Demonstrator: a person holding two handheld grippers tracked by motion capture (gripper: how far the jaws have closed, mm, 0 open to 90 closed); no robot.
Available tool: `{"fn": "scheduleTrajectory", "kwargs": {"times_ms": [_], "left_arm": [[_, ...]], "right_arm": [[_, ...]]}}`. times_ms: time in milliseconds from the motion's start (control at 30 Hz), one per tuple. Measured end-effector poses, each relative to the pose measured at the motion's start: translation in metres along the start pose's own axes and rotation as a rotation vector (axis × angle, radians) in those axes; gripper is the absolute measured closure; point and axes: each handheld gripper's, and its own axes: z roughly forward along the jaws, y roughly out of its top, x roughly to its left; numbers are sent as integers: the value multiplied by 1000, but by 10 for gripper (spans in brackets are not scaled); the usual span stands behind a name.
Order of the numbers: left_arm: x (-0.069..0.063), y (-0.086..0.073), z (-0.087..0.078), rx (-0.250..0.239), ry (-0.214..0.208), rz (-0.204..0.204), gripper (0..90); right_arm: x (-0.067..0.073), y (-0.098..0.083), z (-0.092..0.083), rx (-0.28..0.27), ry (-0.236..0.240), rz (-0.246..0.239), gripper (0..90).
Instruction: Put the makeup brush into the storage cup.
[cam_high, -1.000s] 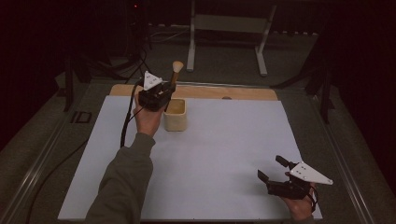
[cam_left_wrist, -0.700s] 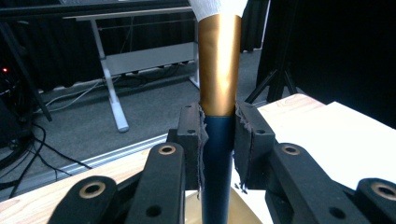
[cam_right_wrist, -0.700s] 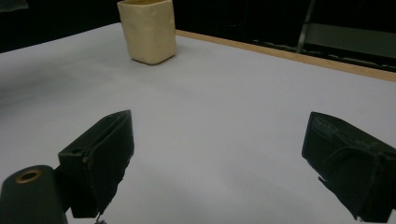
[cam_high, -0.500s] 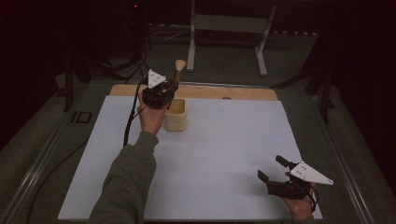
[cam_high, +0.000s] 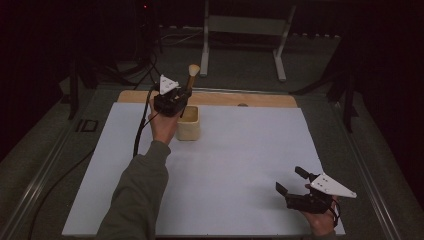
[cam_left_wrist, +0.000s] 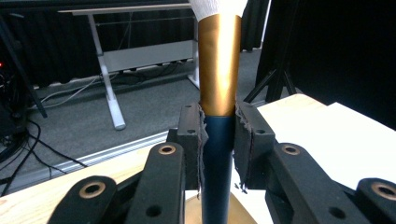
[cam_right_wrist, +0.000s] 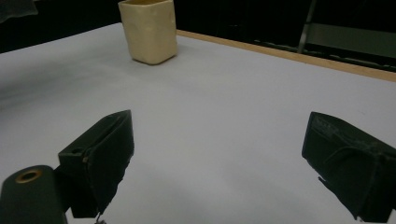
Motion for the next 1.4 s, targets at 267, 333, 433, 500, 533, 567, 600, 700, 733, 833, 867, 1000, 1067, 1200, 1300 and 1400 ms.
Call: {"fn": "scheduleTrajectory", "kwargs": {"times_ms": [267,333,433,500,533,567,600,700,733,833,867,1000,1067,1200,1300,1400], "left_arm": [[-1,-6,9,14,-4,3,752],[-1,-7,10,16,-3,0,752],[-1,-10,10,18,-7,-4,752],[-1,-12,10,25,-9,4,752],[0,-14,10,27,-9,5,752],[0,-14,11,27,-10,3,752],[1,-16,11,32,-11,4,752],[2,-19,10,34,-13,0,751],[3,-21,9,36,-13,-4,751],[5,-25,7,43,-13,-5,751],[6,-26,7,44,-14,-6,751],[7,-32,6,53,-16,-11,751],[7,-34,6,56,-17,-13,751],[7,-37,6,42,-55,-28,705],[4,-37,7,30,-36,-47,303],[6,-37,8,38,-49,-77,171]], "right_arm": [[0,0,0,-4,-1,1,90],[-1,0,-1,-5,-1,3,89],[0,0,-1,-5,-2,2,90],[0,0,-1,-5,-3,1,90],[0,0,-1,-5,-3,1,90],[0,0,-1,-5,-3,0,90],[0,0,-1,-5,-4,0,90],[0,0,-1,-5,-4,0,90],[0,0,-1,-5,-4,0,90],[0,0,-1,-4,-3,-1,90],[0,0,0,-3,-2,-1,90],[1,0,0,-2,-2,-1,90],[1,0,0,-2,-3,-1,90],[0,0,0,-1,-3,-3,90],[1,0,0,-1,-2,-4,90],[1,0,0,-2,-2,-3,90]]}}
